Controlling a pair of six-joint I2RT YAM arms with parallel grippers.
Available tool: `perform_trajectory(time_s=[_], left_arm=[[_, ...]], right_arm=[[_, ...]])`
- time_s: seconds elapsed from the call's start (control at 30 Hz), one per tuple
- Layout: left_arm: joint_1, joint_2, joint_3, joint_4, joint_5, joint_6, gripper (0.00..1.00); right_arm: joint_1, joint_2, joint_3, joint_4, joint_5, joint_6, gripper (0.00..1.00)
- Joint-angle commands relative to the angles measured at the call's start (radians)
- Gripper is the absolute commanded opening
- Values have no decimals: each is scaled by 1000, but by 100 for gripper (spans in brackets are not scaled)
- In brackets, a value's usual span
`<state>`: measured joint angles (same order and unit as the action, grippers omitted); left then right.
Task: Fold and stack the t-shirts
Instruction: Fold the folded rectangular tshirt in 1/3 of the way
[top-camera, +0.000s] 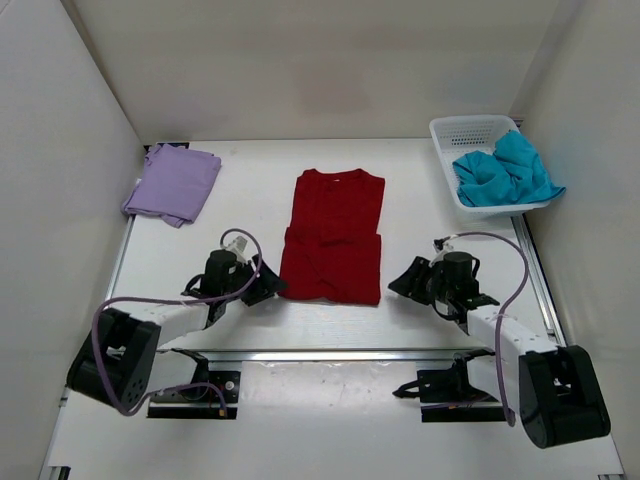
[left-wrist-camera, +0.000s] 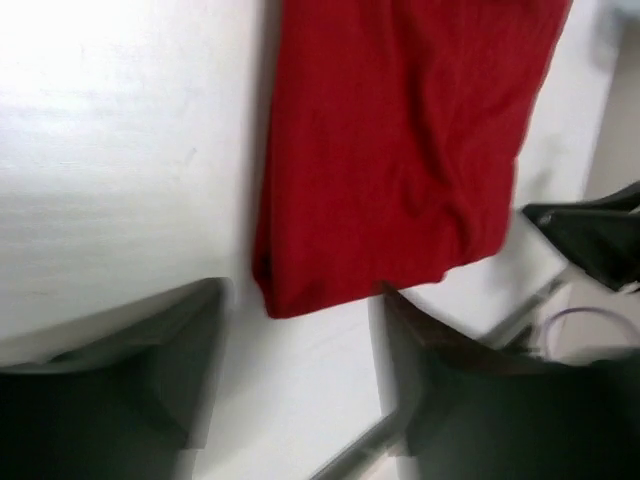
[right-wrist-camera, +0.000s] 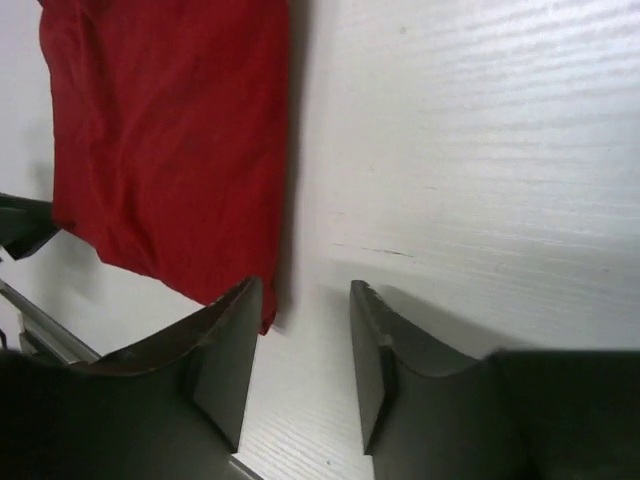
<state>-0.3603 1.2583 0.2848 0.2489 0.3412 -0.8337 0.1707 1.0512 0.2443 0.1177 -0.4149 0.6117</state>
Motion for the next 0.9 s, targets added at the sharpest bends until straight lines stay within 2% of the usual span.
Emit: perform_trajectory(time_s=[0.0,0.03,0.07,0.13,0.17,0.3,0.33,0.37,0.4,0.43,0.47,0.6,0.77,0.87], left_arm=[[40,-107,-3,-103,-42,50,90],[46,-140,4,-127,-44,54,99],[44,-155,17,-135,-65,65,98],[23,-201,31,-146,-97,64,99],[15,-200,42,-142,-97,61,98],[-69,-125,91,-86,-74,38,99],[-89,-88,106,-59,-58,32,91],[-103,-56,119,-30,-35,16,74],[-109,-34,123,7,-30,10,64],[-120,-30,128,16,-30,4,49],[-123,-11,140,33,-33,-7,41],[-100,58,163,30,-45,24,35],[-34,137,134,-3,-66,100,35],[-9,151,90,24,-70,81,34]], right_arm=[[16,-72,88,-56,62,-30,37],[23,-83,101,-59,86,-36,30],[32,-88,134,-59,96,-39,25],[81,-28,205,-17,94,-46,4],[95,4,222,0,87,-46,1],[207,285,413,88,5,-66,0],[234,364,470,120,-19,-70,0],[251,435,508,176,-44,-67,0],[266,511,533,204,-50,-61,0],[265,559,591,207,-82,-50,0],[269,623,639,214,-111,-53,0],[270,818,763,218,-130,-33,0],[230,888,809,211,-64,-56,0],[188,918,860,163,-71,-75,0]])
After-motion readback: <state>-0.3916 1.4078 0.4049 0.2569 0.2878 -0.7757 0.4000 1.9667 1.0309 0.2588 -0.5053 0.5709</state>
